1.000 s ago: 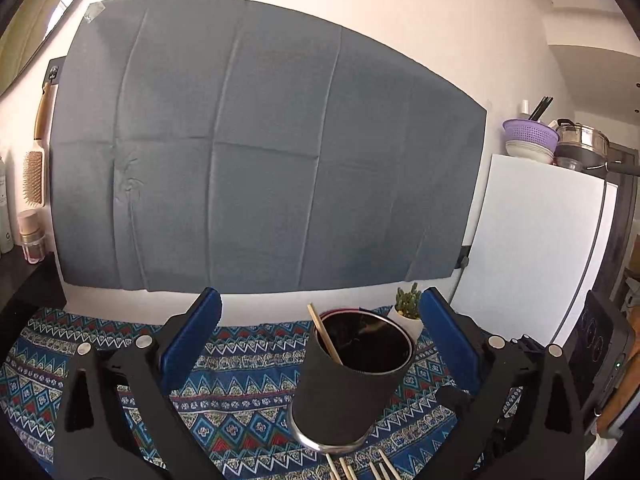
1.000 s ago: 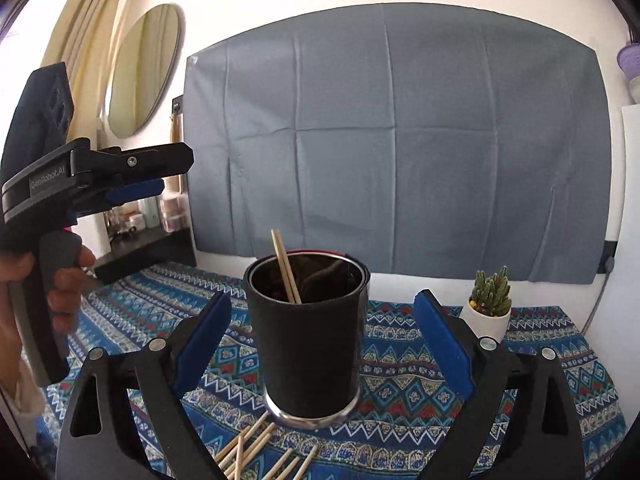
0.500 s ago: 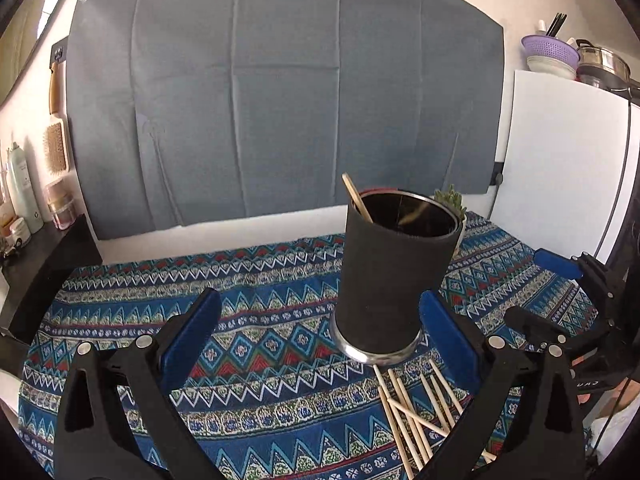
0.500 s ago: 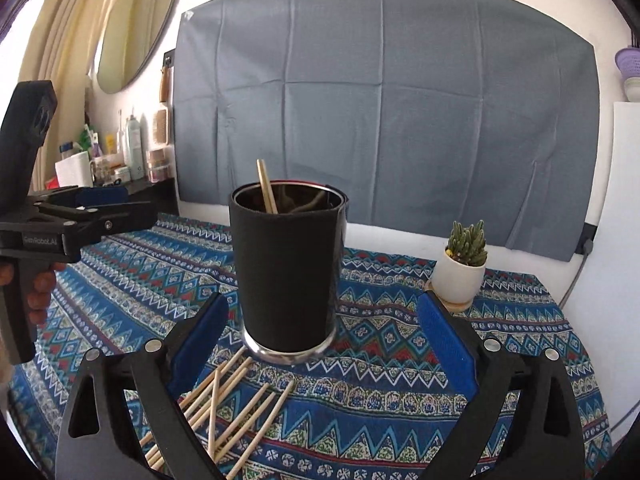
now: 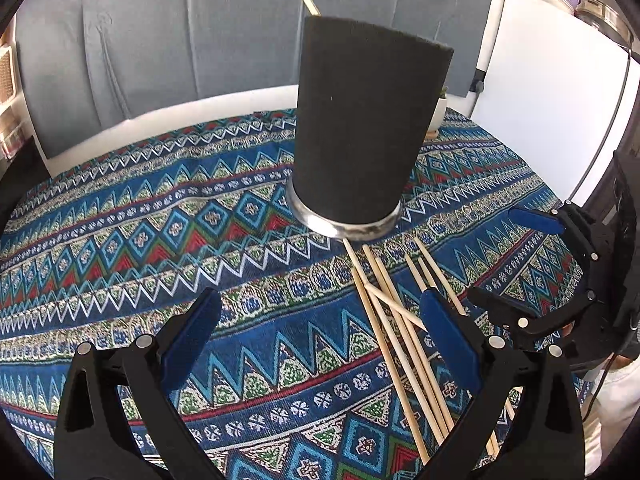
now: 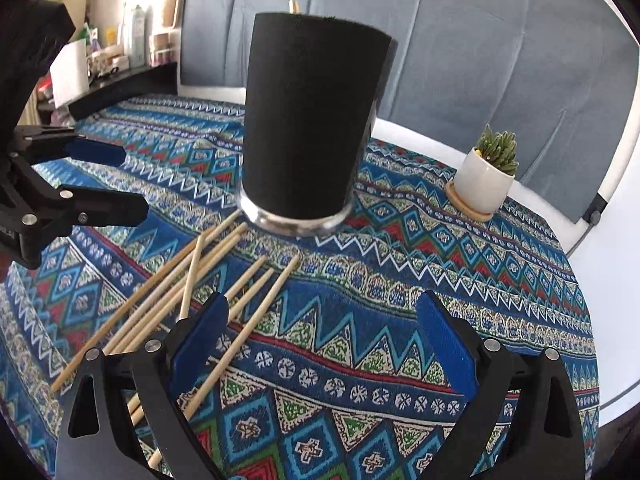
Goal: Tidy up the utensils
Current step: 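Move both tools back down to the pile of wooden sticks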
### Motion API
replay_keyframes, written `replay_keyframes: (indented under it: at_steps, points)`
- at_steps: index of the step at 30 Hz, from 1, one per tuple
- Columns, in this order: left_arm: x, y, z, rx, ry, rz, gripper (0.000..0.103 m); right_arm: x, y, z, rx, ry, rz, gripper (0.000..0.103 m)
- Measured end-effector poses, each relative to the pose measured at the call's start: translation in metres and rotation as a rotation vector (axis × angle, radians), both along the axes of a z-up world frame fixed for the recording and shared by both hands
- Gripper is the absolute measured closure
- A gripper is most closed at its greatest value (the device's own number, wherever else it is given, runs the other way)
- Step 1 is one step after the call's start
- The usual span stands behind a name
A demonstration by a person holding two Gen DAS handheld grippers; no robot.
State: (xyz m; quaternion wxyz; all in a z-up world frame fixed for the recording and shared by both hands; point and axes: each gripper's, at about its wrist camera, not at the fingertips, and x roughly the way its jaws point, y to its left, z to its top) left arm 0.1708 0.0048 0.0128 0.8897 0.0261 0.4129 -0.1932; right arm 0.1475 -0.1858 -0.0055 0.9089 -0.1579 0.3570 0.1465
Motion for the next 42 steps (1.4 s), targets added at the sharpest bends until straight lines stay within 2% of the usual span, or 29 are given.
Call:
replay_keyframes:
  at_steps: [4, 11, 15, 18, 24, 26, 30, 34, 42]
  points:
    - [0.003, 0.002, -0.011, -0.022, 0.06, -0.005, 0.006, -0.001, 0.002, -0.011, -0.042, 0.041, -0.006, 0.012]
    - [0.004, -0.001, -0.023, -0.024, 0.125, -0.037, 0.006, 0.003, -0.001, -0.015, -0.013, 0.099, -0.01, 0.012]
    - [0.006, -0.004, -0.029, -0.04, 0.169, -0.059, 0.006, 0.01, -0.002, -0.02, 0.004, 0.164, -0.011, 0.01]
    - [0.008, -0.006, -0.033, -0.034, 0.183, -0.058, 0.006, 0.011, -0.005, -0.021, 0.026, 0.17, -0.028, 0.009]
    - [0.01, -0.007, -0.034, -0.028, 0.169, -0.074, 0.006, 0.015, -0.015, -0.026, 0.113, 0.218, -0.051, 0.008]
    - [0.007, -0.013, -0.036, 0.007, 0.156, -0.088, 0.006, 0.016, -0.017, -0.026, 0.13, 0.231, -0.053, 0.007]
    - [0.0, -0.03, -0.042, 0.126, 0.109, -0.122, 0.006, 0.016, -0.017, -0.026, 0.13, 0.231, -0.052, 0.007]
    - [-0.005, -0.03, -0.045, 0.118, 0.065, -0.137, 0.005, 0.016, -0.018, -0.026, 0.131, 0.232, -0.051, 0.007]
    - [-0.004, -0.017, -0.045, 0.122, 0.06, -0.134, 0.005, 0.015, -0.018, -0.026, 0.132, 0.232, -0.051, 0.007]
